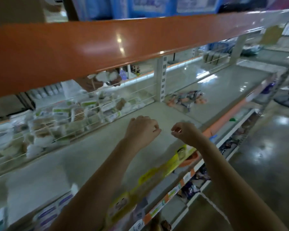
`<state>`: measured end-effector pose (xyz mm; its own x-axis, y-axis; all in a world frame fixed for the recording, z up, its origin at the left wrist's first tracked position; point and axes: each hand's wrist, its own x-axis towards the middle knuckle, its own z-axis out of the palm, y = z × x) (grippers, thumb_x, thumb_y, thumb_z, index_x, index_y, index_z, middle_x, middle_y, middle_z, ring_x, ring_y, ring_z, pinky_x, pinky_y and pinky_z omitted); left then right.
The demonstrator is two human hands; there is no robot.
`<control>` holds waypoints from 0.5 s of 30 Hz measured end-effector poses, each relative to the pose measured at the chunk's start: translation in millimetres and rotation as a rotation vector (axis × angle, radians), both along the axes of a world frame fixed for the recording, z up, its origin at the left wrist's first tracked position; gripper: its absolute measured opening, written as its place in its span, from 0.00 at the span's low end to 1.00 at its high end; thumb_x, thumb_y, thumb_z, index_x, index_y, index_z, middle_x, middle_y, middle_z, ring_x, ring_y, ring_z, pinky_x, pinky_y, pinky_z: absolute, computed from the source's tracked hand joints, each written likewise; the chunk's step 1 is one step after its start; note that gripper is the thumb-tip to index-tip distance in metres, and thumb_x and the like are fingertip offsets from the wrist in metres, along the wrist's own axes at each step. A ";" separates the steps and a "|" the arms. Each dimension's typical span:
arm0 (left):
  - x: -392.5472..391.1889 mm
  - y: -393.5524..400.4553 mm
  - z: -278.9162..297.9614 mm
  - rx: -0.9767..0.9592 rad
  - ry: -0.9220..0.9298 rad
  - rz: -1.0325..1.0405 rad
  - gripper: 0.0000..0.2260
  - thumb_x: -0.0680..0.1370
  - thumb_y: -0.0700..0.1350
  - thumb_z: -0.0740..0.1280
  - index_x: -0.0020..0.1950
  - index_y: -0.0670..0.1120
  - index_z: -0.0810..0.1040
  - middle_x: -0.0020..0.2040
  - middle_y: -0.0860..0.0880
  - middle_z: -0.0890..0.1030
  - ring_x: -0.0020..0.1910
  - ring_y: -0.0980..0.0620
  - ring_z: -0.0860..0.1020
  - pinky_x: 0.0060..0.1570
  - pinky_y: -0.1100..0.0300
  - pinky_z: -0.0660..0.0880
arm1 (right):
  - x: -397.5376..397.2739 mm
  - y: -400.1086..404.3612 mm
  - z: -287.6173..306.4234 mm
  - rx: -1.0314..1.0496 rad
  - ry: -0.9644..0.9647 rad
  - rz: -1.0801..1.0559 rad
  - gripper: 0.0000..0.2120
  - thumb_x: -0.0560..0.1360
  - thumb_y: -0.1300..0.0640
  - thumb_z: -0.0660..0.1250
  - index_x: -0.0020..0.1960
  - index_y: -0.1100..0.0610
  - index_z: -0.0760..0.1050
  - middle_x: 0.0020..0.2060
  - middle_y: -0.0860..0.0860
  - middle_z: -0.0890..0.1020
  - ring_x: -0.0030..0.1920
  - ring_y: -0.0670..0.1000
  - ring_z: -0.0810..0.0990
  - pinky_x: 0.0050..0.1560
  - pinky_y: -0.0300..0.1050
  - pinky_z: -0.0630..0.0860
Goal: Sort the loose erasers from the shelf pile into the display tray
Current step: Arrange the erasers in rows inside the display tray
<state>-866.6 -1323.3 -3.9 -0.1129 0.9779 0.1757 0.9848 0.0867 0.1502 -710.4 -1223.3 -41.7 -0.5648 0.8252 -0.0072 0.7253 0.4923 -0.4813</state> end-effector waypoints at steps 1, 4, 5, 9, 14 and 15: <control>5.9 16.6 -2.8 0.002 -0.004 0.004 0.12 0.77 0.54 0.61 0.54 0.53 0.80 0.53 0.50 0.80 0.55 0.48 0.75 0.54 0.55 0.69 | 9.2 13.5 -2.6 0.007 -0.013 -0.021 0.12 0.76 0.57 0.65 0.57 0.60 0.78 0.52 0.56 0.82 0.52 0.53 0.79 0.50 0.41 0.70; 20.1 65.8 -13.7 -0.003 -0.011 0.036 0.11 0.77 0.52 0.61 0.53 0.52 0.80 0.52 0.50 0.80 0.52 0.48 0.76 0.51 0.55 0.70 | 29.3 49.8 -12.6 0.047 -0.041 -0.073 0.12 0.75 0.59 0.64 0.57 0.59 0.78 0.54 0.56 0.81 0.55 0.55 0.78 0.55 0.44 0.71; 24.1 81.5 -17.6 -0.011 -0.014 0.050 0.11 0.77 0.51 0.60 0.53 0.52 0.80 0.52 0.50 0.80 0.52 0.48 0.76 0.51 0.55 0.70 | 33.6 60.1 -16.9 0.069 -0.048 -0.074 0.12 0.75 0.59 0.64 0.57 0.59 0.78 0.54 0.56 0.81 0.56 0.56 0.78 0.55 0.44 0.71; 34.1 139.5 -33.8 -0.047 -0.027 0.117 0.10 0.77 0.49 0.60 0.52 0.51 0.80 0.52 0.50 0.80 0.53 0.47 0.76 0.50 0.56 0.69 | 43.3 92.8 -32.3 0.166 -0.050 -0.022 0.11 0.76 0.57 0.64 0.56 0.58 0.77 0.52 0.56 0.78 0.53 0.55 0.77 0.54 0.45 0.73; 31.7 201.5 -55.6 -0.059 -0.066 0.241 0.12 0.76 0.50 0.59 0.52 0.48 0.80 0.48 0.47 0.81 0.49 0.46 0.78 0.47 0.56 0.72 | 49.1 116.0 -40.1 0.145 -0.056 0.088 0.12 0.77 0.53 0.62 0.58 0.57 0.74 0.53 0.54 0.74 0.55 0.53 0.74 0.55 0.44 0.71; 30.8 211.7 -59.1 -0.051 -0.071 0.258 0.12 0.76 0.49 0.59 0.52 0.48 0.81 0.48 0.47 0.81 0.48 0.46 0.78 0.46 0.56 0.72 | 50.2 120.1 -42.3 0.137 -0.051 0.110 0.12 0.77 0.53 0.61 0.59 0.57 0.73 0.53 0.54 0.74 0.55 0.53 0.74 0.55 0.43 0.71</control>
<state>-835.8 -1111.6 -63.1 -0.3700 0.9225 0.1100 0.9163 0.3428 0.2071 -660.2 -1103.3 -84.0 -0.6536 0.7536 0.0705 0.6851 0.6286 -0.3681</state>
